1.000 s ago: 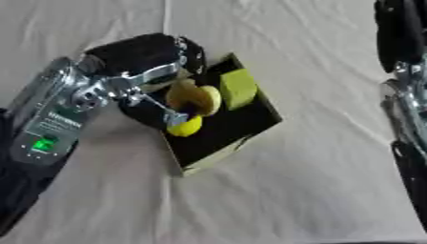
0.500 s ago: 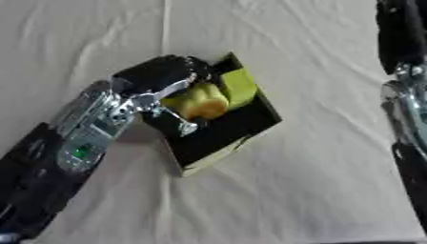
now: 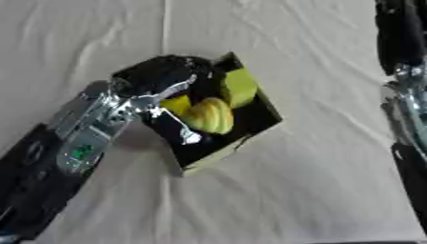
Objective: Pick up objects on the table and place them in the box.
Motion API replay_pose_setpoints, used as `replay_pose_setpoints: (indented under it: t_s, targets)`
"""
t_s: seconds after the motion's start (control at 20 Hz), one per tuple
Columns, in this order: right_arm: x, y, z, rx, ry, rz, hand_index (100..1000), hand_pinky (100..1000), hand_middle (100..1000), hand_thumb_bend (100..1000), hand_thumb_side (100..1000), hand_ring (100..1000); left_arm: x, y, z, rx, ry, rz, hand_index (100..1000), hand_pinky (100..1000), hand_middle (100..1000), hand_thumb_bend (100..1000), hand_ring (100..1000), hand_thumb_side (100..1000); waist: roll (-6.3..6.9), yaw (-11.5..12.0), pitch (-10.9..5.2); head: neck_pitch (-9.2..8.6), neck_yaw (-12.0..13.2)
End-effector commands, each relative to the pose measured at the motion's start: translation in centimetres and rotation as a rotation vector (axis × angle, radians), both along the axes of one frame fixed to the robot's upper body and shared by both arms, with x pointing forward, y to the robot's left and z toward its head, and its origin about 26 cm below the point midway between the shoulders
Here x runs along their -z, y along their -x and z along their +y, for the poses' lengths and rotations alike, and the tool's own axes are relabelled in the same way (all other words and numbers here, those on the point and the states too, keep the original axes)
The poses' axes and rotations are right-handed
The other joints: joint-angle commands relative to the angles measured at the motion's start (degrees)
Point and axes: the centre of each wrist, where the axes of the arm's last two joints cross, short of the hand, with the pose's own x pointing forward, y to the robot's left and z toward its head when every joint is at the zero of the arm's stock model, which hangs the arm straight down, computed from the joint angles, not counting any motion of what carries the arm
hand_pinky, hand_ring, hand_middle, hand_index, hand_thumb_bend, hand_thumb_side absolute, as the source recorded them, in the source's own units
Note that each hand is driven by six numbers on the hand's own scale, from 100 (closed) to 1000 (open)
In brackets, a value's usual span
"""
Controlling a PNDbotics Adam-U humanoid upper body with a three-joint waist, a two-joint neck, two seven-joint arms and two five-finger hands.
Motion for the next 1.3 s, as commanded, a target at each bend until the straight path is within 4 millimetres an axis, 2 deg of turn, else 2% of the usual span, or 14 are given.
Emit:
replay_pose_setpoints:
  t_s: [0.05,0.2,0.4,0.55,0.65,1.0,1.3]
  targets:
    - [-0.8,0.4,0.0,-0.005,0.014,-0.027,846,889,710,100,679,887,-3.0,1.6,1.1,0.014,0.070,-0.068,906,849,783,478,817,255,-0.04,0.0,-1.75,0.15,-0.2]
    - [-0.7,0.4,-0.1,-0.002,0.015,-0.026,846,889,711,100,676,887,-5.1,3.1,2.5,0.022,0.142,-0.106,894,837,771,430,807,229,0.06,0.2,-2.10,0.19,-0.2]
    - [-0.8,0.5,-0.3,0.006,0.021,-0.030,846,888,711,100,670,886,-7.8,5.5,5.6,0.033,0.254,-0.173,886,833,768,382,804,183,0.36,0.7,-2.56,0.35,-0.8]
    - [-0.9,0.5,-0.4,0.014,0.025,-0.037,846,888,711,100,667,886,-8.5,5.8,8.5,0.018,0.353,-0.191,877,827,764,315,798,161,0.50,1.1,-2.72,0.41,-1.3]
    - [-0.9,0.5,-0.6,0.020,0.024,-0.043,846,888,712,100,666,885,-8.1,5.2,11.0,-0.014,0.451,-0.177,868,818,757,269,790,160,0.51,1.4,-2.66,0.32,-1.8]
    - [-1.0,0.6,-0.9,0.038,0.013,-0.060,846,887,712,100,665,885,-6.0,4.1,20.2,-0.171,0.918,-0.308,865,816,756,270,784,225,-0.13,2.0,-2.11,-0.17,-3.2]
    - [-1.1,0.6,-1.0,0.045,-0.001,-0.080,846,887,712,100,659,884,-3.1,4.5,25.4,-0.233,1.170,-0.451,864,825,760,287,788,268,-1.02,2.5,-1.98,-0.17,-3.5]
